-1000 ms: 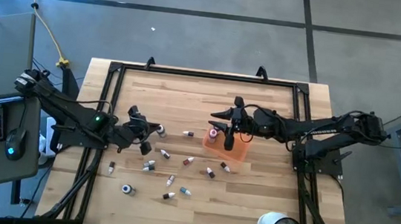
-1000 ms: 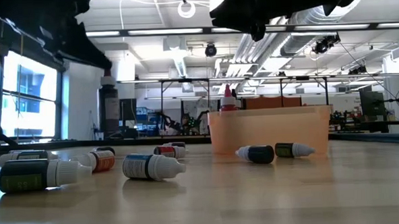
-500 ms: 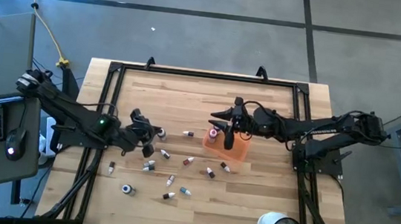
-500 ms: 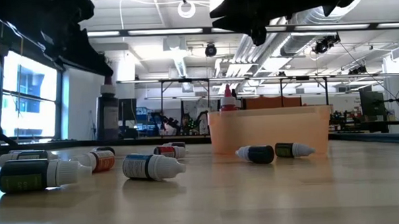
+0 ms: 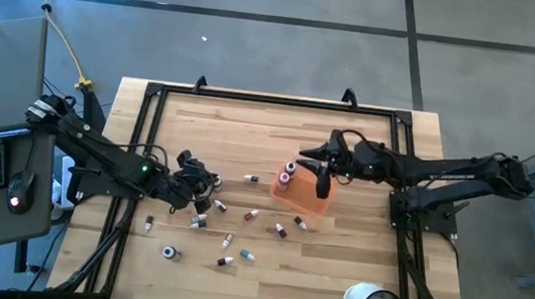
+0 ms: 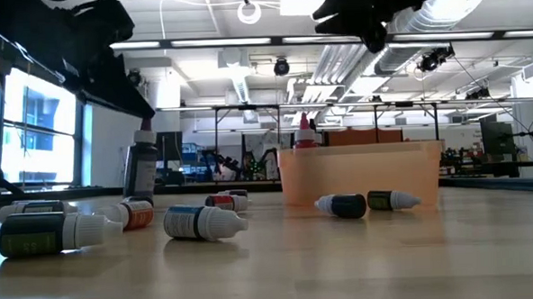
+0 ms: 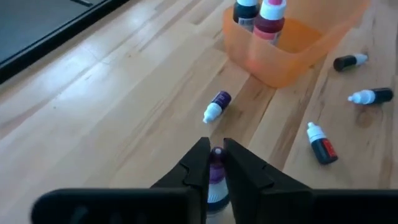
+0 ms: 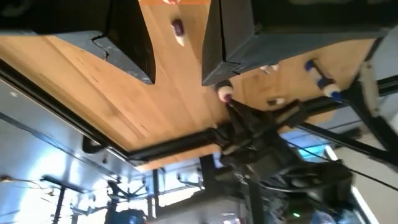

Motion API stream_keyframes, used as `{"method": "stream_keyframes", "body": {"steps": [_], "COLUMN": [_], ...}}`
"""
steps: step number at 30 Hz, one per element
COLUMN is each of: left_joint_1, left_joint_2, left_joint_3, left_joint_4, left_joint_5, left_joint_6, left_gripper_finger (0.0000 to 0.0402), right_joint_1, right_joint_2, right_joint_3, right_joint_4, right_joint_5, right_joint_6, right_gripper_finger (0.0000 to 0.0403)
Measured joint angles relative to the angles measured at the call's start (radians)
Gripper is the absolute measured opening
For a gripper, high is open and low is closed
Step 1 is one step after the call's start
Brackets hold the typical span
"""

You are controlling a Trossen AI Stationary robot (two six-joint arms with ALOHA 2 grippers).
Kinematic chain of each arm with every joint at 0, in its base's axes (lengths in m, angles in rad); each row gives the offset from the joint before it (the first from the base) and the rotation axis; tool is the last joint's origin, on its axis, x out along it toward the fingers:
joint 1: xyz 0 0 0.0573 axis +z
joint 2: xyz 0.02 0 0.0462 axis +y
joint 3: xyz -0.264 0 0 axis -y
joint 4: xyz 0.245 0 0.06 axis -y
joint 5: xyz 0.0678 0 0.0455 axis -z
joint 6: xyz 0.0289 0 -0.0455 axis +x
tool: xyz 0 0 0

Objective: Pick & Place food coloring
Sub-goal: Put the big violet food coloring bottle into the orange bin

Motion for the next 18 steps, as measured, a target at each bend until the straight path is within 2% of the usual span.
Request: {"method": "stream_keyframes", "body": {"steps": [10,18], "left_joint_1": [0.000,0.000], "left_joint_2": [0.012,0.034], "left_joint_3": [-0.004,-0.004], "left_joint_4": [-0.021,-0.022], "left_joint_5": [-0.023,-0.045], "left_joint_6": [0.000,0.000], "left_gripper_finger": [0.0124,0.0130], "right_joint_1": [0.000,0.000], "right_joint_2": [0.002,0.002], "right_joint_3": [0.000,0.000], "right_joint_4": [-0.002,-0.003], "right_joint_5": [-0.003,-0.003], "right_joint_6": [-0.001,-0.001], "right_gripper_finger": [0.0123,0.0123]}}
